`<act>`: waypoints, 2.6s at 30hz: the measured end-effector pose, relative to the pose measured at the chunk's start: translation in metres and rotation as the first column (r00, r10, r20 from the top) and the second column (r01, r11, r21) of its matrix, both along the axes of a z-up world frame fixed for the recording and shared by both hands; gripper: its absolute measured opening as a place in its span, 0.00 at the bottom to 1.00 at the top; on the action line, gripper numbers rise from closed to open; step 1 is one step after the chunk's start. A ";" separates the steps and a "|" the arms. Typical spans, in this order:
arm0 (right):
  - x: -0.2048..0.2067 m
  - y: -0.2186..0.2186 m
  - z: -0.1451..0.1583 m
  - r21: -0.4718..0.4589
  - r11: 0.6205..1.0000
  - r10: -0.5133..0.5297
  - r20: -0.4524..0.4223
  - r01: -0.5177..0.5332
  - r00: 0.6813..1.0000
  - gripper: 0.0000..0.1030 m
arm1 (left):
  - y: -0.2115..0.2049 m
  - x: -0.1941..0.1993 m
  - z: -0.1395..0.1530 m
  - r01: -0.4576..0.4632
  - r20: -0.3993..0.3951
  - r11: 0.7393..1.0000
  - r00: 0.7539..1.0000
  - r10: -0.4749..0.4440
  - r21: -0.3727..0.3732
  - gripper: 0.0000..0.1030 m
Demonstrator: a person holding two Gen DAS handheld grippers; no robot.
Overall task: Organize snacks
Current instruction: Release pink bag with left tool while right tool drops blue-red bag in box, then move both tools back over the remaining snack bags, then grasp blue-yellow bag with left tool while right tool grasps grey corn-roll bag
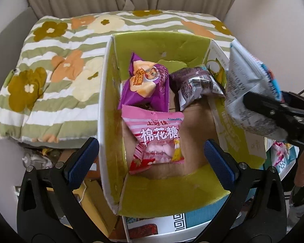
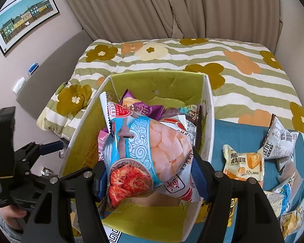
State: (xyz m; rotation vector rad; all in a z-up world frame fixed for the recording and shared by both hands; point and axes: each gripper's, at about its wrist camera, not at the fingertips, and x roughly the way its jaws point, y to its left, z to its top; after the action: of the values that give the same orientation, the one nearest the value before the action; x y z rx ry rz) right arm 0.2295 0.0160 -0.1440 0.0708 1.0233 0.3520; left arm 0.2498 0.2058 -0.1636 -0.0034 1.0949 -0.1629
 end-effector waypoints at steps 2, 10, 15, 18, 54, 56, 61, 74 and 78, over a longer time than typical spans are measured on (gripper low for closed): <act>0.004 0.003 -0.004 -0.004 1.000 -0.004 -0.010 0.004 1.000 0.63 | 0.003 0.000 -0.001 0.001 0.003 1.000 1.000 -0.001 -0.002 0.99; 0.010 0.020 -0.022 -0.034 0.999 -0.035 -0.021 0.034 0.999 0.85 | 0.009 0.001 -0.008 0.020 -0.016 1.000 1.000 -0.020 -0.012 0.99; 0.006 0.021 -0.026 -0.031 0.998 -0.045 0.002 0.045 0.999 0.85 | 0.012 -0.002 -0.015 0.028 -0.030 0.999 0.999 -0.029 -0.017 0.99; 0.001 0.022 -0.026 -0.041 0.998 -0.048 0.014 0.048 0.999 0.85 | 0.014 -0.005 -0.019 0.027 -0.040 0.999 0.999 -0.028 -0.029 0.99; -0.124 -0.180 0.063 -0.011 0.992 -0.120 0.186 0.124 0.975 0.85 | -0.180 -0.107 0.071 0.046 0.166 0.998 0.985 -0.040 -0.035 0.99; -0.134 -0.200 0.063 -0.017 0.991 -0.131 0.187 0.136 0.974 0.85 | -0.204 -0.112 0.070 0.063 0.166 0.998 0.984 -0.056 -0.033 0.99; -0.159 -0.249 0.063 -0.038 0.986 -0.155 0.184 0.164 0.971 0.85 | -0.257 -0.122 0.067 0.100 0.166 0.994 0.982 -0.093 -0.037 0.99; -0.195 -0.335 0.023 -0.068 0.939 -0.328 0.109 0.336 0.938 0.85 | -0.352 -0.094 0.026 0.303 0.071 0.953 0.950 -0.304 0.021 0.99; -0.197 -0.347 0.007 -0.031 0.905 -0.423 0.051 0.425 0.905 0.85 | -0.375 -0.075 0.010 0.409 0.021 0.910 0.911 -0.411 0.072 0.99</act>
State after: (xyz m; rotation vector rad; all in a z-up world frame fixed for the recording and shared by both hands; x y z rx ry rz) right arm 0.0328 -0.3312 -0.1374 0.2446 0.9421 -0.0667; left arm 0.1745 -0.1693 -0.1535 0.2916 1.0538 -0.5038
